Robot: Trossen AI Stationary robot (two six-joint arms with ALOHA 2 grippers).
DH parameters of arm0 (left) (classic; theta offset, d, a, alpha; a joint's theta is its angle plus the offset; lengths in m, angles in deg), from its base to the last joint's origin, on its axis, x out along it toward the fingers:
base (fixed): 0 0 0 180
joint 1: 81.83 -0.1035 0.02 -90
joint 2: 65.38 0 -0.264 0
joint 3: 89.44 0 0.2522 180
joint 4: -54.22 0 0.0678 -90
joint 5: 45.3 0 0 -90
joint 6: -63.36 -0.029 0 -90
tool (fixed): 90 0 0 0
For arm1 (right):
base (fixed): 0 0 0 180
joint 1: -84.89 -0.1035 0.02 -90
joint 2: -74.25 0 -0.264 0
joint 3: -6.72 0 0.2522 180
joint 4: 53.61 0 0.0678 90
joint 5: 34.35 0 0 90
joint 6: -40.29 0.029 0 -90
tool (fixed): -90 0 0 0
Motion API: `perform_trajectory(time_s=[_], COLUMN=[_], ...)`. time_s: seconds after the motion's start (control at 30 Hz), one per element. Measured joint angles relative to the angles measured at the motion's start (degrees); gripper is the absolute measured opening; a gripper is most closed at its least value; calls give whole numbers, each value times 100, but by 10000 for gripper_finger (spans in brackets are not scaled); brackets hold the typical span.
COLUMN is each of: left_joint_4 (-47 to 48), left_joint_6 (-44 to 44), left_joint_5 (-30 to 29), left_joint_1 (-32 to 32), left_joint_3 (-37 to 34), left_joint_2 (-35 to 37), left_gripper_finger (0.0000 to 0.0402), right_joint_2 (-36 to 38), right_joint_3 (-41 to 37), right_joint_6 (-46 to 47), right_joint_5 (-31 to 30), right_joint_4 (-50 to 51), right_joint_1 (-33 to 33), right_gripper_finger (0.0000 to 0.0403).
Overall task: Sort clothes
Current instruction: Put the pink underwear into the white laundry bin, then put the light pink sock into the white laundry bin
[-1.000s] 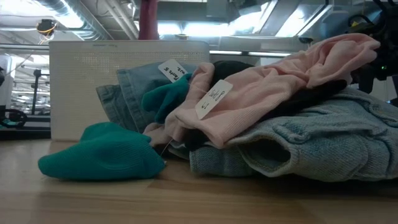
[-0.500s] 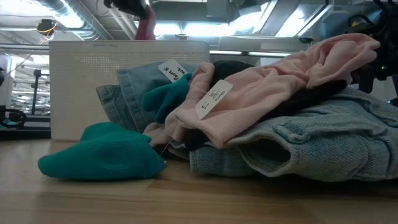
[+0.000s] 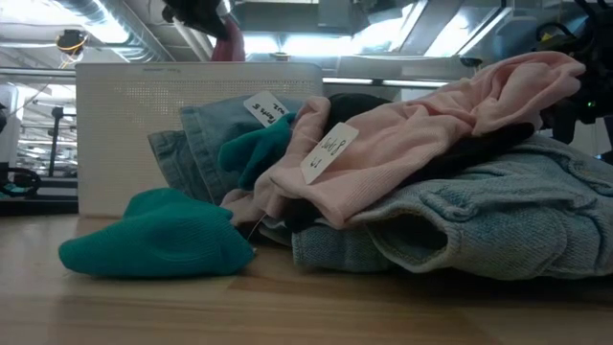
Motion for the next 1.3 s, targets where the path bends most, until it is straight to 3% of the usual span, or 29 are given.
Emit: perform_trajectory(time_s=[0.47, 0.8, 1.13, 1.3], left_joint_4=[900, 944, 934, 901], left_joint_6=[504, 376, 600, 570], left_joint_5=[23, 116, 262, 465], left_joint_1=[-46, -216, -369, -290], left_joint_3=[1, 1, 1, 1], left_joint_2=[0, -127, -548, -559], left_gripper_finger=[4, 6, 129, 162], right_joint_2=[0, 1, 2, 1], right_joint_3=[0, 0, 0, 0], right_joint_6=[0, 0, 0, 0], right_joint_5=[0, 0, 0, 0], right_joint_4=[0, 0, 0, 1], right_joint_1=[0, 0, 0, 0], right_gripper_finger=[35, 35, 35, 35])
